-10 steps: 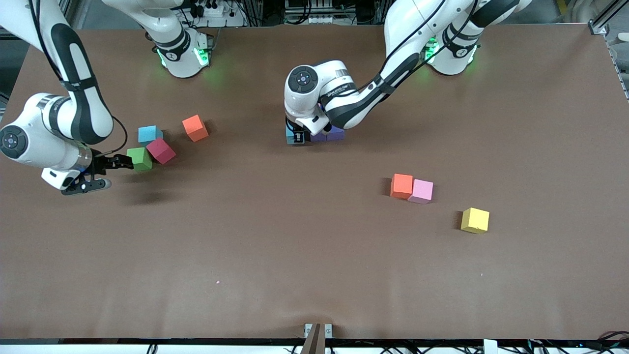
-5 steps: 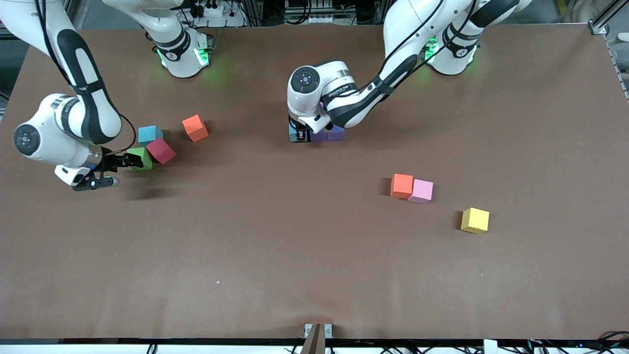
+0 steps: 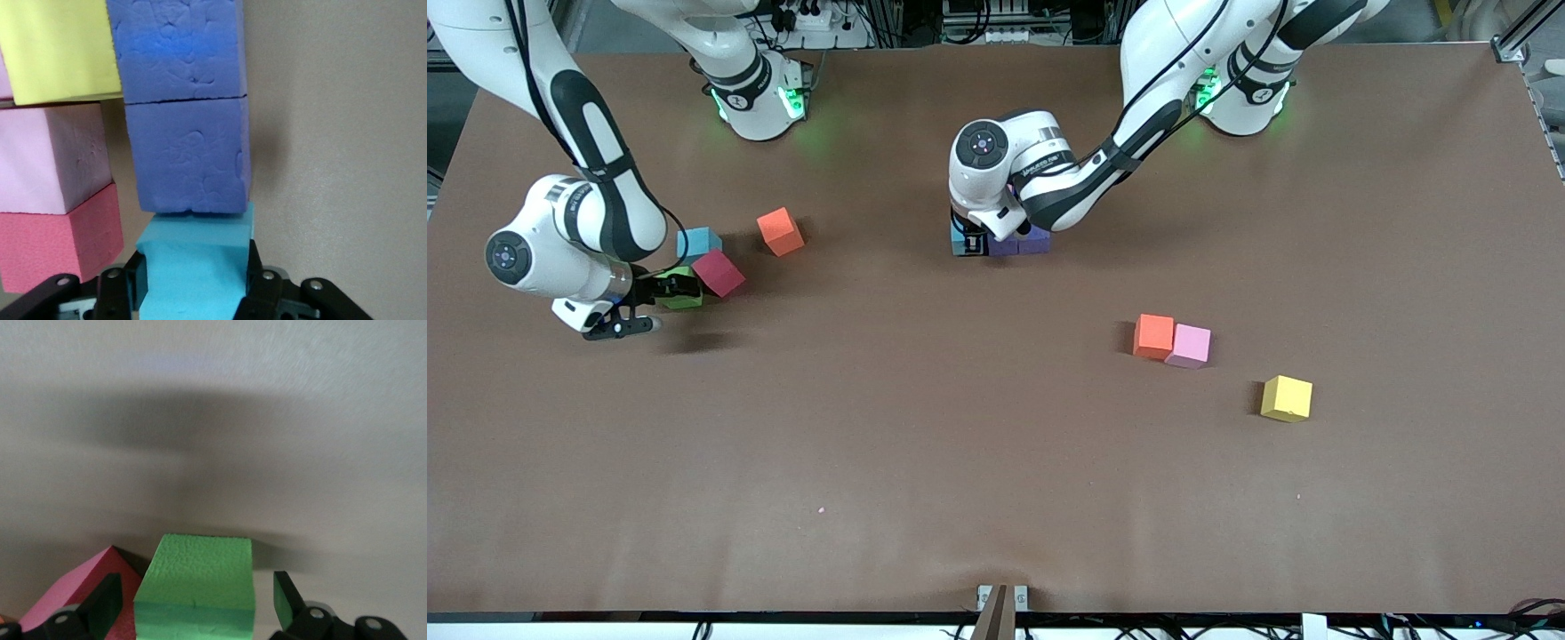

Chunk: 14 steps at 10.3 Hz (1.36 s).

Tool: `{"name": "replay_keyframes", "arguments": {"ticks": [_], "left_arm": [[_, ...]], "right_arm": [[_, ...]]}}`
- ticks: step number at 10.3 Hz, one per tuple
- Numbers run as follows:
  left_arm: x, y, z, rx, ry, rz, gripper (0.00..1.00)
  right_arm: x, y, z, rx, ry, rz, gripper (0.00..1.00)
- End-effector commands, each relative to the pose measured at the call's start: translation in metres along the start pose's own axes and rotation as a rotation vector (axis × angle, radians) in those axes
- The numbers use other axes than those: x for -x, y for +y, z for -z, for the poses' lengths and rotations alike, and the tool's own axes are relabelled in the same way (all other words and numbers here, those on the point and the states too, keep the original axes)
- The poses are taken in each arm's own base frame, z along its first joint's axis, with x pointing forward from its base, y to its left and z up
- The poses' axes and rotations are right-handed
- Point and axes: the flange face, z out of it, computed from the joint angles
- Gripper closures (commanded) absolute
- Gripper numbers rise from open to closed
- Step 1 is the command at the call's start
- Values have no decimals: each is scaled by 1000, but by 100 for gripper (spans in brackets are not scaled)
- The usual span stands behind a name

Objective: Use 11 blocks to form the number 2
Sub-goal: 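Grasp the green block with the right gripper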

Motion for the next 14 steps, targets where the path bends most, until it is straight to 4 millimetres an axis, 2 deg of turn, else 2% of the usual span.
{"name": "replay_keyframes", "arguments": {"ticks": [1,9,10,11,12,13,14], "left_arm": [[-1,-4,2,24,1,66,88],[-5,-7,-4,15,13,64,87],[-6,-6,-4,16,12,66,87],[-7,-2,-3,17,6,74,87],[-8,-1,-3,18,3,76,87],[-7,-1,-3,18,-1,77,87],[-7,0,-3,18,-4,78,87]], "right_arm": [[12,-8,-9,-18,-15,-17,0],[18,7,-8,-19,-5,-37,0],[18,8,-8,-19,-4,-39,19],[18,9,-7,-19,-3,-42,53],[19,11,-8,-21,-4,-45,74],[18,16,-4,-22,3,-51,84],[15,19,3,-20,12,-52,88]]}}
